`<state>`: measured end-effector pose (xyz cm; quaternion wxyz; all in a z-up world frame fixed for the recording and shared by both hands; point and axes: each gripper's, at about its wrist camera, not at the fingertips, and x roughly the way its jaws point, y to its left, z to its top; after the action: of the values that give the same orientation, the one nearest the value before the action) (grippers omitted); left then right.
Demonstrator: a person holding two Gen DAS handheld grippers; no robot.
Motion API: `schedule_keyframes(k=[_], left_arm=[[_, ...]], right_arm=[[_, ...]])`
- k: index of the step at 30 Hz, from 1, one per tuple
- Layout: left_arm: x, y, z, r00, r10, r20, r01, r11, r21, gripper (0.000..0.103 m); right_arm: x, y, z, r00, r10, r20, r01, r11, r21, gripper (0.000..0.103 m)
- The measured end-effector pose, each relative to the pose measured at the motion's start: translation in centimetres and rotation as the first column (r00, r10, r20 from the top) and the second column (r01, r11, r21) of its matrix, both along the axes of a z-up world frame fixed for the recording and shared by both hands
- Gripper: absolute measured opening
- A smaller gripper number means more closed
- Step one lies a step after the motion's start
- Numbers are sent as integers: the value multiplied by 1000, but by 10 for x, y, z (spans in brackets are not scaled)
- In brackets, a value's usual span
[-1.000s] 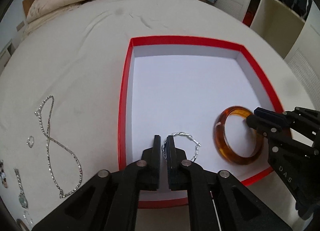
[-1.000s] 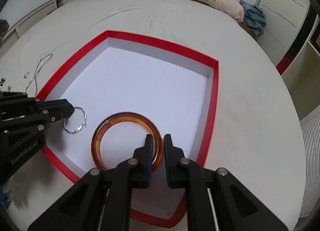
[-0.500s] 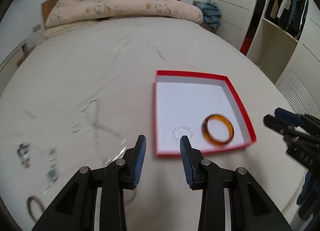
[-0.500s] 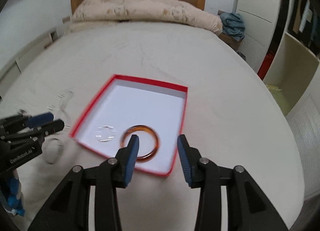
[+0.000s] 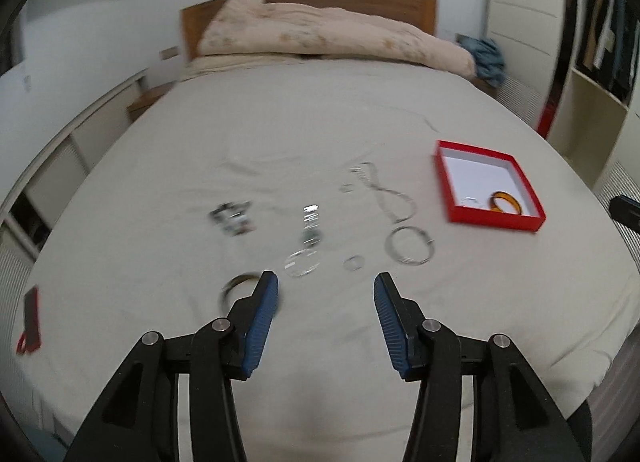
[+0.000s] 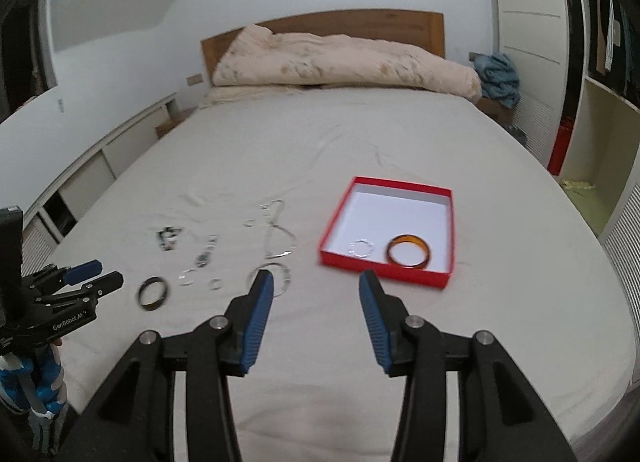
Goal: Organize jewelry
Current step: 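Lift both open tools away from the red box, then grasp the small silver ring with the left tool while the right tool grasps the silver clasp bangle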
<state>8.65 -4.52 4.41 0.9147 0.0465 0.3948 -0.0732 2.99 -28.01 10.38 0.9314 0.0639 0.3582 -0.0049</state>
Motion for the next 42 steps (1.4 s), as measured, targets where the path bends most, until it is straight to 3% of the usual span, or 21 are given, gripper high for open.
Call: schedule_keyframes(k=[6, 15, 25, 35, 42], left_arm=[[-52, 61, 4, 998, 61, 30, -60, 997, -40, 46], [-69, 80, -11, 996, 83, 14, -82, 993, -86, 43], [-8, 44, -64, 994, -2, -108, -13, 990, -140, 31], [87, -20, -117, 977, -85, -195, 51, 984, -171, 31], [127, -41, -148, 968, -94, -232, 59, 986, -155, 31]], right_arm=[[-33, 43, 5, 999, 36, 20, -36, 999, 9, 43], [-38, 85, -21, 994, 112, -12, -111, 993, 31, 43], [11, 70, -75, 989, 99, -105, -94, 994, 54, 42], [98, 40, -141, 977, 101, -188, -78, 989, 126, 42], [148, 34, -174, 967, 135, -215, -106, 984, 144, 42]])
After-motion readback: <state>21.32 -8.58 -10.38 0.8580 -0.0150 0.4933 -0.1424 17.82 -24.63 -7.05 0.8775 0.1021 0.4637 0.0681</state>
